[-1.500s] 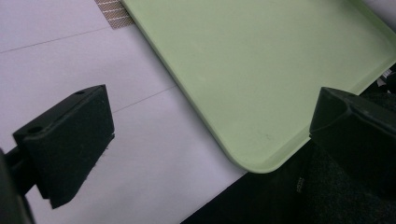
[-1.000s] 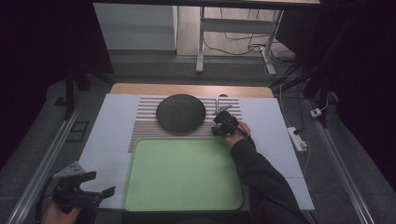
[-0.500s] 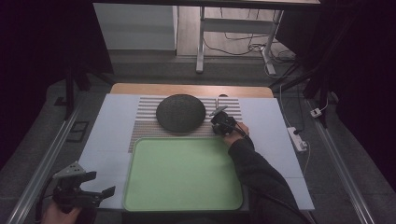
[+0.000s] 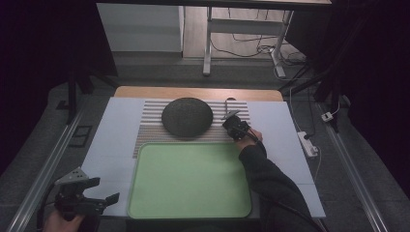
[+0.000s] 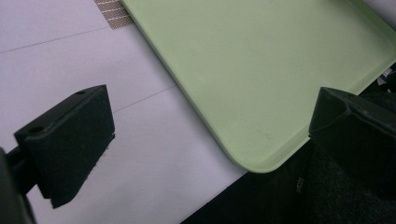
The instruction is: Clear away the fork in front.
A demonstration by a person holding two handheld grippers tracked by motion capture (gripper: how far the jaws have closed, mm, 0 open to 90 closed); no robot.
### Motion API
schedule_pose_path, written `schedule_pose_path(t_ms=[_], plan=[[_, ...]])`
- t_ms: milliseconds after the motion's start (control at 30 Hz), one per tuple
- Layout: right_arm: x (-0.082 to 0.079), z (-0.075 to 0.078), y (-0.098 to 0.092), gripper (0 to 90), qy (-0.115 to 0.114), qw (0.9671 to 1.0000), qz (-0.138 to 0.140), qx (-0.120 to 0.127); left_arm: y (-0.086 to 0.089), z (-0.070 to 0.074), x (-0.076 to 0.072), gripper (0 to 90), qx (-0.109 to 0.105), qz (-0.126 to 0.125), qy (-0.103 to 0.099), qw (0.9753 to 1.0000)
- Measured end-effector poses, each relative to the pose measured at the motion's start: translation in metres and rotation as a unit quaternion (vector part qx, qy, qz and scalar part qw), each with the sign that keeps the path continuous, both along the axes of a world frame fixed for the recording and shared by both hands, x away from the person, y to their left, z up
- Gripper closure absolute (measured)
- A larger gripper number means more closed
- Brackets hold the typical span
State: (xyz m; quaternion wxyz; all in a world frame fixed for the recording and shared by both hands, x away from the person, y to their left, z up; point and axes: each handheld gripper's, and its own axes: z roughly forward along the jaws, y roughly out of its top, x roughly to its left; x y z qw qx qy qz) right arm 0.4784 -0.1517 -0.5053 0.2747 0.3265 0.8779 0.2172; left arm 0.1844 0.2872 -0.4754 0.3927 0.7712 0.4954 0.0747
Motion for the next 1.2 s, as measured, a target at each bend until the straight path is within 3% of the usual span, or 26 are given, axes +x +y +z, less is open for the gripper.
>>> schedule_pose_path(t_ms=[267,467,767,1000,1200], plan=[[-0.007,0.014,-0.011,89.0,-0.002,0.9994,0.013,0.033,-0.001,0.001,-0.001,0.0,0.000,-0.010,-0.008,0.9999],[-0.017,0.028,-0.020,89.0,0.005,0.9965,0.021,0.081,0.000,0.001,-0.002,0.0,-0.004,-0.009,-0.013,0.9999],[-0.040,0.044,-0.030,89.0,0.014,0.9919,0.054,0.114,-0.001,0.004,0.000,0.0,-0.004,-0.014,-0.032,0.9994],[-0.066,0.053,-0.035,89.0,0.021,0.9875,0.085,0.131,-0.008,0.006,0.005,0.0,-0.003,-0.041,-0.033,0.9986],[-0.089,0.058,-0.039,89.0,0.028,0.9828,0.114,0.142,-0.014,0.005,0.013,0.0,-0.013,-0.069,-0.046,0.9965]])
